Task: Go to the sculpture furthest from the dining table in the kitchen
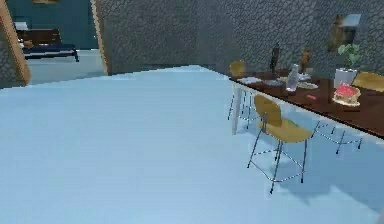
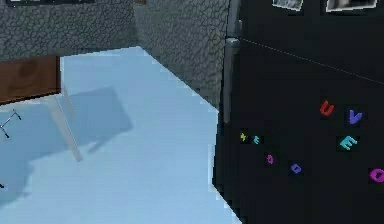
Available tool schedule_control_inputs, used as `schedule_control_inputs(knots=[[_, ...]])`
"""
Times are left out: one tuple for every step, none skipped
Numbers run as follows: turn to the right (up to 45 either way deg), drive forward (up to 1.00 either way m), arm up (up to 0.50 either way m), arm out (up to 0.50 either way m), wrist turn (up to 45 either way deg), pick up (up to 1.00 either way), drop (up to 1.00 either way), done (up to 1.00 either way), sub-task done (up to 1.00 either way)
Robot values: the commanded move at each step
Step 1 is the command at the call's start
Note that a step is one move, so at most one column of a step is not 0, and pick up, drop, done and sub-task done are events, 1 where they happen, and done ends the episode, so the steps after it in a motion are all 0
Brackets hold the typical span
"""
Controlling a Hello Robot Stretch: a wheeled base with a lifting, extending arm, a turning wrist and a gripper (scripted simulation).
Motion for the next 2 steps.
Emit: schedule_control_inputs(knots=[[45.0, 0.00, 0.00, 0.00, 0.0, 0.00, 0.00, 0.00, 0.00], [15.0, 0.00, 0.00, 0.00, 0.0, 0.00, 0.00, 0.00, 0.00]])
